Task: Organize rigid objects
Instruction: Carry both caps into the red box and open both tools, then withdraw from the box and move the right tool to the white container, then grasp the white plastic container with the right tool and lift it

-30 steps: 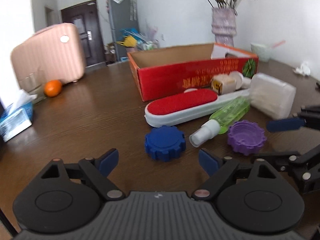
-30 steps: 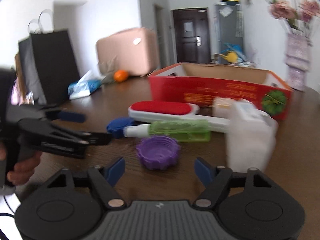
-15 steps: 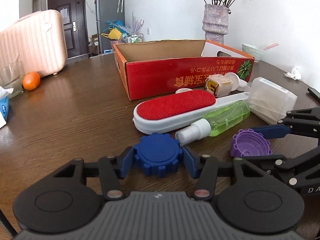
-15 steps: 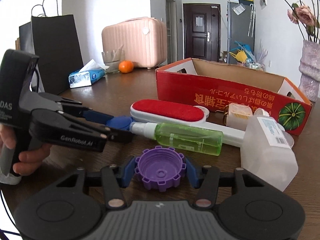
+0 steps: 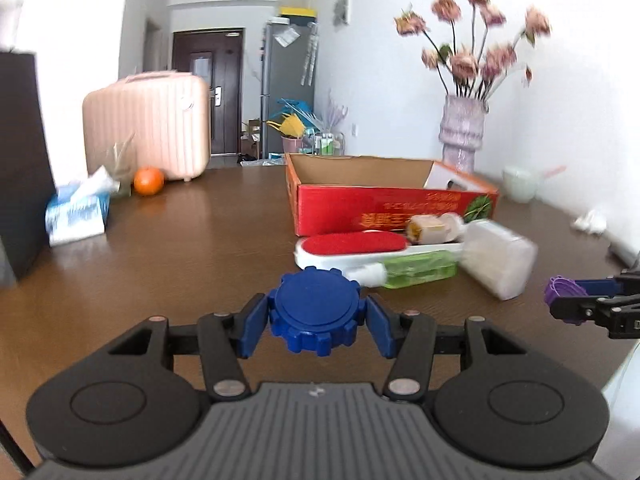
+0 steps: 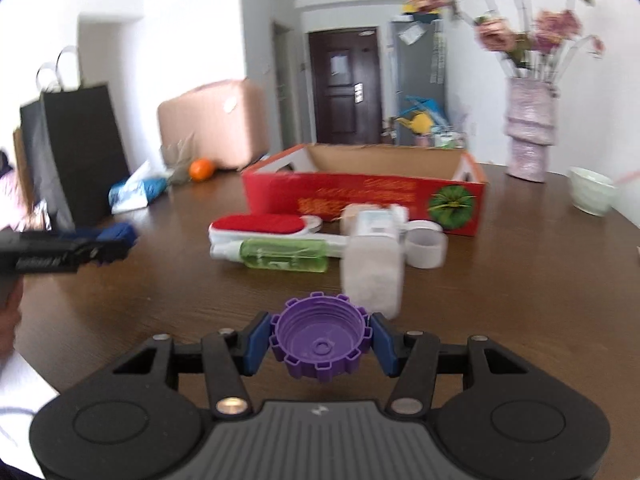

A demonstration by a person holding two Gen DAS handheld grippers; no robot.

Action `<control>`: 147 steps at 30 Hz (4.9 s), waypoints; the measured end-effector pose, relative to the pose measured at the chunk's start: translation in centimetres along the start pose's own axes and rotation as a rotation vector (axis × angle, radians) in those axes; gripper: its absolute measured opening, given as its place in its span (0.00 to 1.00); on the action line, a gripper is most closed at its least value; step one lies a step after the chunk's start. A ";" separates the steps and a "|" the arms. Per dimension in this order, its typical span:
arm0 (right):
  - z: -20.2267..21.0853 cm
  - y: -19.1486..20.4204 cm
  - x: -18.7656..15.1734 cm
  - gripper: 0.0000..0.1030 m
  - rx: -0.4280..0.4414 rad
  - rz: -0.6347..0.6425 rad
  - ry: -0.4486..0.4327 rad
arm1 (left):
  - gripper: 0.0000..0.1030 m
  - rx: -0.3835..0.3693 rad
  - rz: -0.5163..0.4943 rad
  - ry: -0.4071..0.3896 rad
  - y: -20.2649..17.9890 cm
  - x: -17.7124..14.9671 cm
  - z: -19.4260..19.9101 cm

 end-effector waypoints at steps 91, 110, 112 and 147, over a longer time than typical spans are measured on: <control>-8.8 -2.2 6.4 0.68 0.093 0.012 -0.003 | 1.00 -0.063 -0.068 0.021 -3.6 6.4 -10.4; -3.4 5.4 0.4 0.66 0.241 0.281 -0.110 | 1.00 -0.157 -0.018 0.132 -4.9 2.5 -12.7; -3.5 4.5 0.7 0.43 0.199 0.265 -0.122 | 1.00 -0.143 -0.030 0.123 -5.1 2.5 -12.6; -5.8 3.2 -1.1 0.64 0.348 0.251 0.102 | 1.00 -0.232 0.112 0.103 -5.5 1.4 -10.5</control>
Point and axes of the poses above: each gripper's, at about its wrist camera, not at the fingertips, and z roughly against the way its jaws point, y to its left, x to its top, the point moved 10 cm from there along -z, roughly the way its jaws point, and after that the axes turned 6 degrees about -z, right-handed, at the moved point
